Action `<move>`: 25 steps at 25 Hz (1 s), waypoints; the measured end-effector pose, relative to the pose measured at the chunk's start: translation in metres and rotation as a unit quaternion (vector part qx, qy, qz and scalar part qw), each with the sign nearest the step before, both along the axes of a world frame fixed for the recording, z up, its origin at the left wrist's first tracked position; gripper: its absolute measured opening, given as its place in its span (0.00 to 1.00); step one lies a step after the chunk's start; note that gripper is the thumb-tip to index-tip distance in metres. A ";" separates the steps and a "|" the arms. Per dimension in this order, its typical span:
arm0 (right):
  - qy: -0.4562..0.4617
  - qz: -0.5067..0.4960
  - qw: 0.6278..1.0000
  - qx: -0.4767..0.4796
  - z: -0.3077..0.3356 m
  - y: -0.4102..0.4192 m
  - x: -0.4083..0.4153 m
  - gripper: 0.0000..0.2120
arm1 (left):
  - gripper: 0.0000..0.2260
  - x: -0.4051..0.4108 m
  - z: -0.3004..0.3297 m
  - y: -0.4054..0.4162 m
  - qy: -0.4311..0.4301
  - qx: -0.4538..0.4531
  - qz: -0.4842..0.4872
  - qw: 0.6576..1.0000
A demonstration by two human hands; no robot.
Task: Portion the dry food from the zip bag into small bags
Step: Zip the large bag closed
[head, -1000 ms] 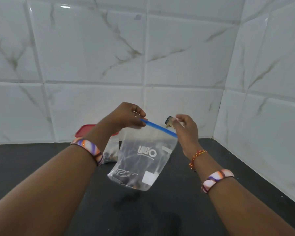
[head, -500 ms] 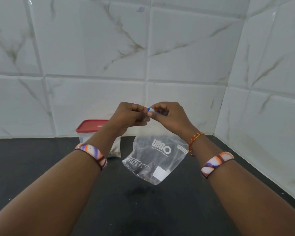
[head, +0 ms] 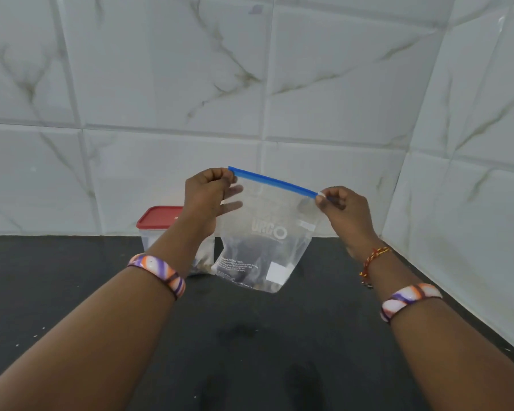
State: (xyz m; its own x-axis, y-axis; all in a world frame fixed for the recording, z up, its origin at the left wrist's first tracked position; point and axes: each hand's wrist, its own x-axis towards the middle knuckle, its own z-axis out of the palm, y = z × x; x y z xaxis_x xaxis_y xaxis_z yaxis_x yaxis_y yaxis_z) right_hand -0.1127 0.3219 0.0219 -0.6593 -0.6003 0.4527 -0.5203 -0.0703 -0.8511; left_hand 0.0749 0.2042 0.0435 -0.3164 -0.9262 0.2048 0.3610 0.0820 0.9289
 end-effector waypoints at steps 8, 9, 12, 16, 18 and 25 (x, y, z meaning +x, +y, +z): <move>-0.221 0.159 0.959 0.082 -0.055 -0.030 0.009 0.05 | 0.02 -0.020 -0.006 -0.035 -0.021 0.006 0.042 0.999; -0.227 0.143 0.961 0.065 -0.053 -0.040 0.004 0.06 | 0.04 -0.023 -0.010 -0.042 -0.058 -0.005 0.064 0.996; -0.232 0.120 0.965 0.031 -0.045 -0.072 -0.012 0.08 | 0.15 -0.027 -0.028 -0.061 -0.149 -0.029 0.088 0.984; -0.180 0.105 0.977 0.043 -0.050 -0.124 -0.040 0.10 | 0.11 -0.042 -0.051 -0.081 -0.202 -0.030 0.039 0.978; -0.174 0.093 0.979 0.058 -0.058 -0.150 -0.052 0.10 | 0.13 -0.054 -0.058 -0.090 -0.242 -0.030 0.008 0.970; -0.207 0.106 0.963 0.135 -0.091 -0.207 -0.083 0.14 | 0.11 -0.083 -0.075 -0.105 -0.320 -0.064 -0.045 0.944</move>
State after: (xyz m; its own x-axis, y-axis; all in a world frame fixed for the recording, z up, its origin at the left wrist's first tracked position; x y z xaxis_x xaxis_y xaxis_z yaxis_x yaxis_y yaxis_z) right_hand -0.1958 0.1147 -0.0689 -0.5994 -0.8003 -0.0143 -0.1304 0.1153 -0.9847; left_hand -0.0076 0.0995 -0.0319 -0.4894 -0.8704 0.0538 -0.2591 0.2040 0.9440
